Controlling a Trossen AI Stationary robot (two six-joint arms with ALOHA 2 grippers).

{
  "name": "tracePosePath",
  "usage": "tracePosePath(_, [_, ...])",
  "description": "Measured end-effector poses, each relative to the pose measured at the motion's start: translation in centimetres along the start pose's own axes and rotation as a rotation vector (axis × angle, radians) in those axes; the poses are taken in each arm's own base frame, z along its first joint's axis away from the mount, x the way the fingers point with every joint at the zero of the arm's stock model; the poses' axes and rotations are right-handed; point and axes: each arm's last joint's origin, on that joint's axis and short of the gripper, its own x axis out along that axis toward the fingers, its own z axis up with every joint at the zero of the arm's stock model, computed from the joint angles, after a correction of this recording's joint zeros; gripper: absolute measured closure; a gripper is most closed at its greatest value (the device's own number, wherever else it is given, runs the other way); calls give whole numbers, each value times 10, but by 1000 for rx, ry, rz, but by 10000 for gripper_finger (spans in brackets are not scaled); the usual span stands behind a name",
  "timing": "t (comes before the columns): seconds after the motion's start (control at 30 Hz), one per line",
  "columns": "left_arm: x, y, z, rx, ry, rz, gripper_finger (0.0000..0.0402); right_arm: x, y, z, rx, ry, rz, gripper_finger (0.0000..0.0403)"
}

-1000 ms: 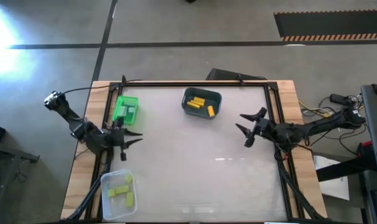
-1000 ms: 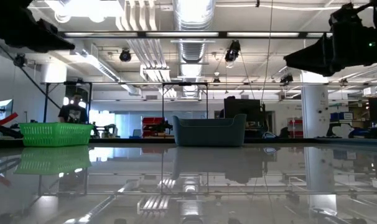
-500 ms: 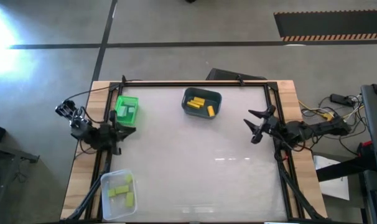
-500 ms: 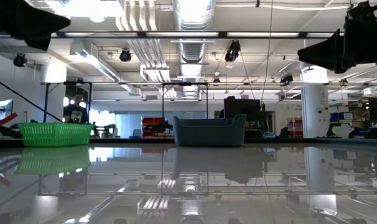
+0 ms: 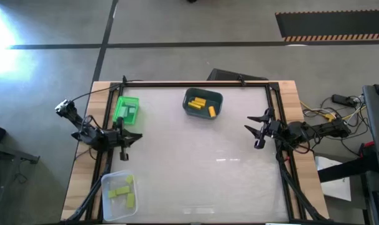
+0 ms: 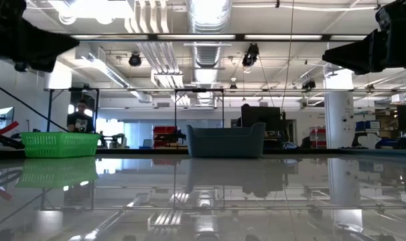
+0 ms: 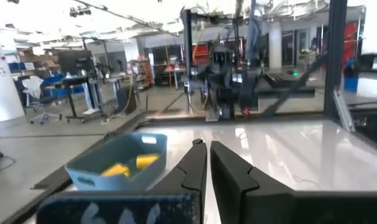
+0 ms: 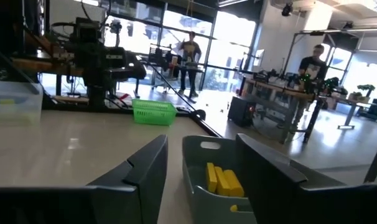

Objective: Sort & place blocks by color
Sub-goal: Return to Home position

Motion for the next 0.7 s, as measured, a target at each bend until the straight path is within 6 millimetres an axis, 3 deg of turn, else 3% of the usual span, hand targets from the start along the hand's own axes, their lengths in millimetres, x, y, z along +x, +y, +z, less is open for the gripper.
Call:
tracePosePath(0.3, [1,-3,-10,-107,44,-5,395,2,2,-3,-27,31,6,239])
tracePosePath(0.53, [2,-4,-11,-95,55,-6,395,2,2,-3,194,37,3,233])
tracePosePath(0.7, [2,-5,-12,-85,64,-7,395,2,2,-3,249,38,2,232])
